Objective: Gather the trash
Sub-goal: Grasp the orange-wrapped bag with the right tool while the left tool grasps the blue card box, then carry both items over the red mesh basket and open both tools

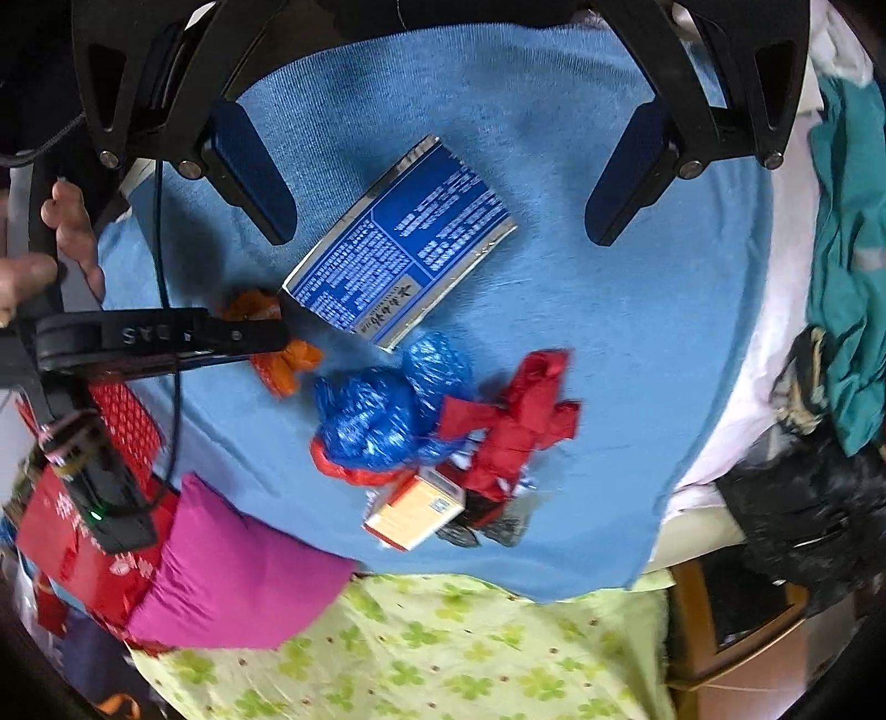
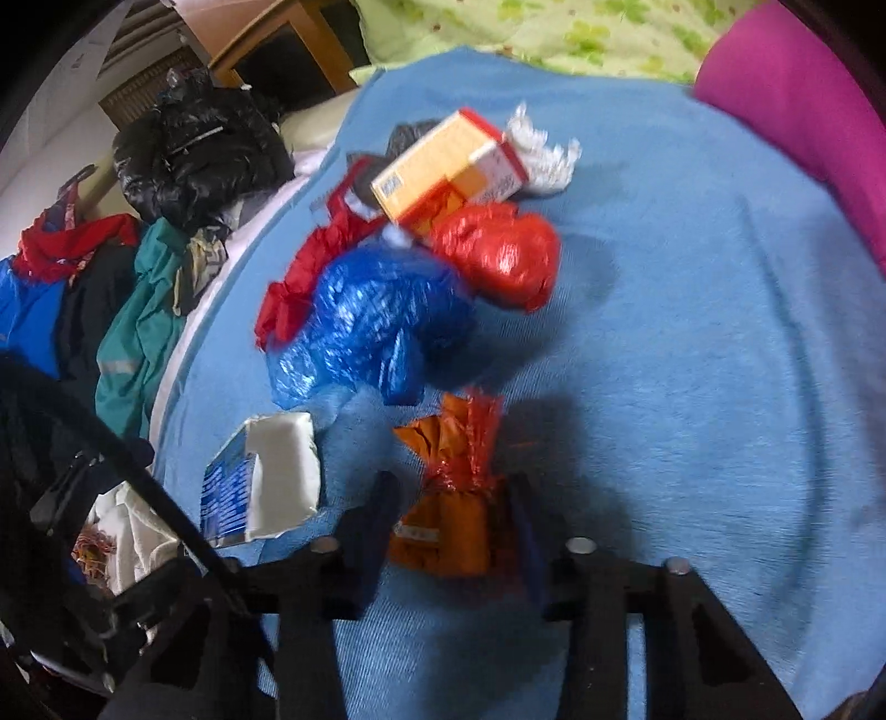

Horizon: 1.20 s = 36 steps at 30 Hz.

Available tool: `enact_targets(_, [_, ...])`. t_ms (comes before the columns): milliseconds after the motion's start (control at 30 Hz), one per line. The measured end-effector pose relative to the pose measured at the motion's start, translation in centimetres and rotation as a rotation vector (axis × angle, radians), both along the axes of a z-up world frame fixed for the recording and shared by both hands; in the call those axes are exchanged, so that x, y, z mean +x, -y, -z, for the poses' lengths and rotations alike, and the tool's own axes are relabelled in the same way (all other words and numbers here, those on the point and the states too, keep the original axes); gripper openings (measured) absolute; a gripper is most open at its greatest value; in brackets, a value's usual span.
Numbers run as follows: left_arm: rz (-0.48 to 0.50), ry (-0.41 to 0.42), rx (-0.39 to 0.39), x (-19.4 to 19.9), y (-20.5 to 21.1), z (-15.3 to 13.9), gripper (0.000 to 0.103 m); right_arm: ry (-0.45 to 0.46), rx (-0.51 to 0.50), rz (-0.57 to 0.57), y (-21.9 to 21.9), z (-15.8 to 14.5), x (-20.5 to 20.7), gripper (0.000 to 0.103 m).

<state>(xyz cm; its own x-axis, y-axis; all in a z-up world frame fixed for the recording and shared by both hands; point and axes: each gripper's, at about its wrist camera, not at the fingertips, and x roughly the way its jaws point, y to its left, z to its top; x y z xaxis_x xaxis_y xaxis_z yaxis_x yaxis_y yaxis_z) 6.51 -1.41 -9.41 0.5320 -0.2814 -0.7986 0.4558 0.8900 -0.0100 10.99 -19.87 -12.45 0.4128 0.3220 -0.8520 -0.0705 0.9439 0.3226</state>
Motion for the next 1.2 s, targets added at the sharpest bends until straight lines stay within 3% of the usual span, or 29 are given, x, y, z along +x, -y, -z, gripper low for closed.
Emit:
enact_targets(200, [0.054, -0.013, 0.017, 1.3, 1.3, 1.2, 0.102, 0.014, 0.01, 0.012, 0.3, 0.5, -0.2, 0.03])
enact_targets(267, [0.064, -0.029, 0.014, 1.8, 1.5, 1.6, 0.096, 0.033, 0.007, 0.026, 0.8, 0.1, -0.6, 0.029])
enact_targets(333, [0.088, -0.053, 0.018, 2.3, 1.8, 2.1, 0.078, 0.047, 0.022, 0.039, 1.5, -0.4, -1.2, 0.029])
enact_targets(467, [0.097, -0.043, 0.059, 2.4, 2.6, 2.5, 0.07, 0.105, 0.033, 0.068, 2.9, -1.9, -2.4, 0.029])
enact_targets(533, [0.102, -0.042, 0.035, 2.3, 2.8, 2.0, 0.068, 0.153, 0.05, 0.078, 3.6, -3.2, -3.2, 0.029])
enact_targets(767, [0.158, 0.034, 0.032, 0.7, 5.1, -1.1, 0.068, 0.365, 0.099, 0.13, 6.9, -8.2, -6.6, 0.029])
enact_targets(933, [0.196, 0.085, -0.011, 0.2, 7.5, -4.3, 0.068, 0.537, 0.138, 0.217, 10.8, -11.5, -10.1, 0.029])
enact_targets(1200, [0.308, 0.163, -0.08, 0.1, 15.9, -10.4, 0.068, 0.719, 0.152, 0.422, 18.3, -14.6, -15.7, 0.029])
